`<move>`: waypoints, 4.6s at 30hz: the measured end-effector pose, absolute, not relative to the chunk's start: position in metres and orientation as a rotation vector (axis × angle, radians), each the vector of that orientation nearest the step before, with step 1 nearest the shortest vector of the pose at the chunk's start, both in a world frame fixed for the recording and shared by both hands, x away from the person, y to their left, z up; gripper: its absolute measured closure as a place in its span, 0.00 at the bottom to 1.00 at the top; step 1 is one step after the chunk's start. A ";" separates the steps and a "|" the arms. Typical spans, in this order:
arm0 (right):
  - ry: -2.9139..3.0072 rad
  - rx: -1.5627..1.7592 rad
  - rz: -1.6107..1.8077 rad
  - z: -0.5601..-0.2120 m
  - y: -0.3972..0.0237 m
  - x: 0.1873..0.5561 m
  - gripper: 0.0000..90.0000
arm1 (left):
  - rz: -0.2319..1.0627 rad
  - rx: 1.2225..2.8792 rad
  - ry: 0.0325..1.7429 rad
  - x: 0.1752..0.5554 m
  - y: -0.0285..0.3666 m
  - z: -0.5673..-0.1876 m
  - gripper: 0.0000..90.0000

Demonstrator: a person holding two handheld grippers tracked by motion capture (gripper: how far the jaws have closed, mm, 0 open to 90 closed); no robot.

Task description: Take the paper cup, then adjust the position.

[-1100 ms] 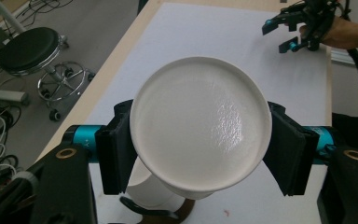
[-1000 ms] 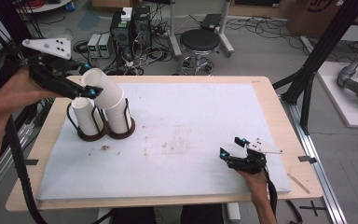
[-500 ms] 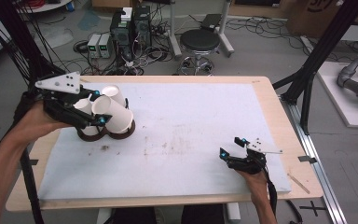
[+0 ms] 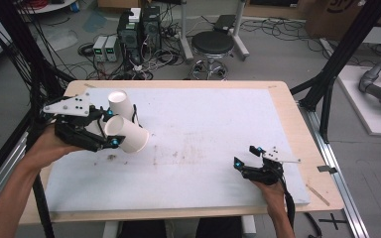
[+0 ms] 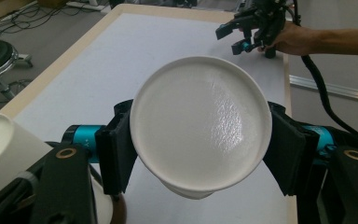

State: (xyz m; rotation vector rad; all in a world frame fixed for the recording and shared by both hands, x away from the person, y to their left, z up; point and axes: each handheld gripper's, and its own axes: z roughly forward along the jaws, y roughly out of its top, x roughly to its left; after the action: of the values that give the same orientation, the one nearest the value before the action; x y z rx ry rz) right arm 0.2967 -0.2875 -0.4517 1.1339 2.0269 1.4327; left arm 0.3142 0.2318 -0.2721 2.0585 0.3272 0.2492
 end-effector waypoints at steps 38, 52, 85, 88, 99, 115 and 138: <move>2.020 1.135 1.453 -0.452 -0.289 0.296 0.21 | 0.180 1.973 0.438 0.311 0.235 -0.367 0.37; 2.016 1.122 1.462 -0.452 -0.289 0.295 0.21 | 0.188 1.968 0.449 0.311 0.240 -0.369 0.37; 2.248 0.846 1.600 -0.415 -0.274 0.312 0.21 | 0.131 1.924 0.404 0.320 0.227 -0.369 0.37; 2.272 0.803 1.624 -0.407 -0.268 0.316 0.21 | 0.119 1.910 0.397 0.321 0.221 -0.369 0.37; 2.346 0.635 1.663 -0.376 -0.249 0.326 0.21 | 0.096 1.894 0.357 0.322 0.195 -0.369 0.37; 2.465 0.402 1.729 -0.355 -0.203 0.335 0.21 | 0.056 1.849 0.311 0.321 0.165 -0.370 0.38; 2.576 0.261 1.756 -0.351 -0.169 0.341 0.21 | -0.009 1.786 0.266 0.324 0.136 -0.370 0.38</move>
State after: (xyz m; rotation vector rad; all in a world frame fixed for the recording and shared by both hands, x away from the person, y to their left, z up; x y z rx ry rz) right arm 0.3412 -0.1690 -0.3507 0.2613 2.5762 1.7557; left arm 0.3237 0.1364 -0.3699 1.7864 0.2660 -0.0092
